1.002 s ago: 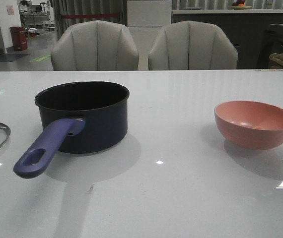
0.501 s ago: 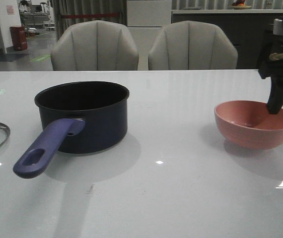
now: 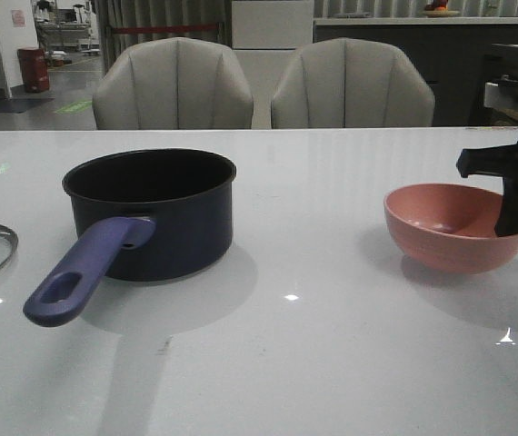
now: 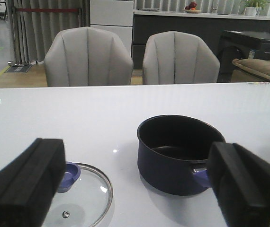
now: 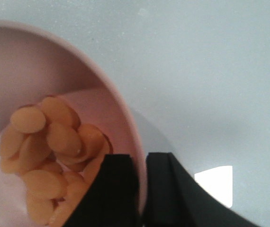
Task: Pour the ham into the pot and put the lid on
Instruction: 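Grasp the rim of the pink bowl with the right gripper, then lift the pink bowl and carry it over the saucepan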
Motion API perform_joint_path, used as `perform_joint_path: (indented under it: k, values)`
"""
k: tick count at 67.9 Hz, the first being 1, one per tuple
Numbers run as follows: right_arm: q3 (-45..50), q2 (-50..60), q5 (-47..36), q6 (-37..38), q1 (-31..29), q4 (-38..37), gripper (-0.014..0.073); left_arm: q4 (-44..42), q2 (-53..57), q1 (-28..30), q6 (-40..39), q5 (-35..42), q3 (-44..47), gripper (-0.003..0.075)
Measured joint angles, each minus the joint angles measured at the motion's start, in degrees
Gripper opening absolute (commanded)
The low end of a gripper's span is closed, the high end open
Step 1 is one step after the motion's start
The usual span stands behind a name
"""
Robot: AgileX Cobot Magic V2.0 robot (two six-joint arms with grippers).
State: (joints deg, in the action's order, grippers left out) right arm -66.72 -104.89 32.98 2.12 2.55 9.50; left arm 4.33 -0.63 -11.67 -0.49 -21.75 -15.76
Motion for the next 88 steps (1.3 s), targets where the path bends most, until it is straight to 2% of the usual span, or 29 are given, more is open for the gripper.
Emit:
perform_joint_path:
  k: [14, 29, 38, 51, 60, 75, 88]
  values:
    - [-2.9, 3.8, 3.7, -2.8, 0.0, 0.0, 0.0136, 0.0, 0.0, 0.0, 0.0, 0.0, 0.0, 0.0634]
    - [-9.7, 6.9, 9.1, -5.2, 1.0, 3.8, 0.0136, 0.0, 0.0, 0.0, 0.0, 0.0, 0.0, 0.0634]
    - [-16.0, 6.9, 12.6, -7.7, 6.4, 4.2, 0.0136, 0.0, 0.0, 0.0, 0.0, 0.0, 0.0, 0.0634]
    - [-23.3, 6.0, 12.4, -8.0, 16.1, 4.8, 0.0136, 0.0, 0.0, 0.0, 0.0, 0.0, 0.0, 0.0634]
    - [-31.3, 0.4, 14.0, -6.9, 22.1, 5.3, 0.0136, 0.0, 0.0, 0.0, 0.0, 0.0, 0.0, 0.0634]
    - [-42.6, -9.9, 15.7, -5.6, 26.1, 5.1, 0.0136, 0.0, 0.0, 0.0, 0.0, 0.0, 0.0, 0.0634]
    - [-44.5, -11.8, 7.4, -5.5, 27.2, 2.1, 0.0136, 0.0, 0.0, 0.0, 0.0, 0.0, 0.0, 0.0634]
